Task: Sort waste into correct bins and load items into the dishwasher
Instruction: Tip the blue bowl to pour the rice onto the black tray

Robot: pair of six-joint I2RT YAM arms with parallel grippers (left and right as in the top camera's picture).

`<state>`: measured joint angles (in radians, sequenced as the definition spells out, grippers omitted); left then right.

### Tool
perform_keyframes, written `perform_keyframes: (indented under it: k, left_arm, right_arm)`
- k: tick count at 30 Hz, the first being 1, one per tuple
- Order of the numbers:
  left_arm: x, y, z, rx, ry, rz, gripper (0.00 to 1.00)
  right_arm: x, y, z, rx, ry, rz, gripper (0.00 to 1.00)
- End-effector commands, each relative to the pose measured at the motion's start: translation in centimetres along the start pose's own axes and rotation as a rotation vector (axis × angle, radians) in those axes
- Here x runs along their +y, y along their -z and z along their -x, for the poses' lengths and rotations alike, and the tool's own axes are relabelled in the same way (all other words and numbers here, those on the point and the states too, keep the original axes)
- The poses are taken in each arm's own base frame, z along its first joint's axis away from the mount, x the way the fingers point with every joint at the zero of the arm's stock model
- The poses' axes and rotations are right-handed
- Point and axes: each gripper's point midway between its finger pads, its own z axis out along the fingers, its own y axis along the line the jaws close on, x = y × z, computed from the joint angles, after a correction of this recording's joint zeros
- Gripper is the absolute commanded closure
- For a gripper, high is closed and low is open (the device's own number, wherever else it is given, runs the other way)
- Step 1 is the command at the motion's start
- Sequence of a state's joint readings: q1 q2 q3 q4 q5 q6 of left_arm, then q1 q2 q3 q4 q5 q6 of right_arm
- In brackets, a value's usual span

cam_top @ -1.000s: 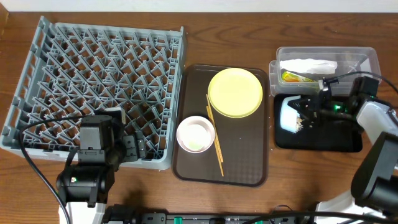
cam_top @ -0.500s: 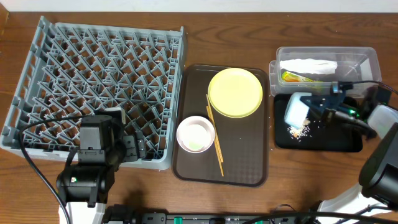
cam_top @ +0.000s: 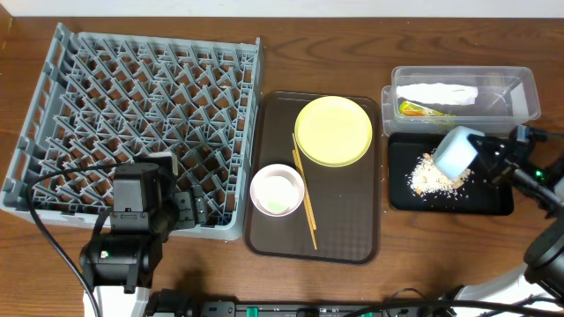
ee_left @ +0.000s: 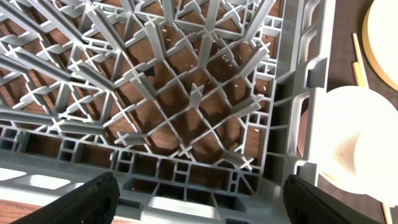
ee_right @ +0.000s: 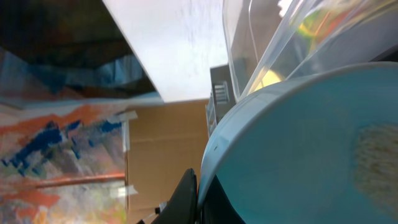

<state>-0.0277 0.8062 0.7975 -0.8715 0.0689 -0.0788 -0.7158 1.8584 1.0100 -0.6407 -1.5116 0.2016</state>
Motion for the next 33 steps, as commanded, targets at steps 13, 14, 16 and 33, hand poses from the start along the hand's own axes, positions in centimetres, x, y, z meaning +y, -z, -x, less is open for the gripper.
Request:
perform_keyframes:
  k: [13,14,16,33]
  left_arm:
    - [0.0,0.6,0.6,-0.021,0.009,-0.002,0.13]
    - [0.0,0.6,0.6,-0.021,0.009,-0.002,0.13]
    - [0.0,0.6,0.6,-0.021,0.009,-0.002,0.13]
    - [0.0,0.6,0.7,-0.022,0.009,-0.002,0.12]
  right_arm:
    - [0.4,3.0,1.3,-0.085,-0.035,0.06,0.99]
    - [0.4,3.0,1.2,-0.083,-0.035,0.06,0.99]
    - [0.4,2.8,1.2,-0.079,-0.035,0.059,0.99]
    - [0.6,0.0,-0.1,0.007,0.129,0.048,0.99]
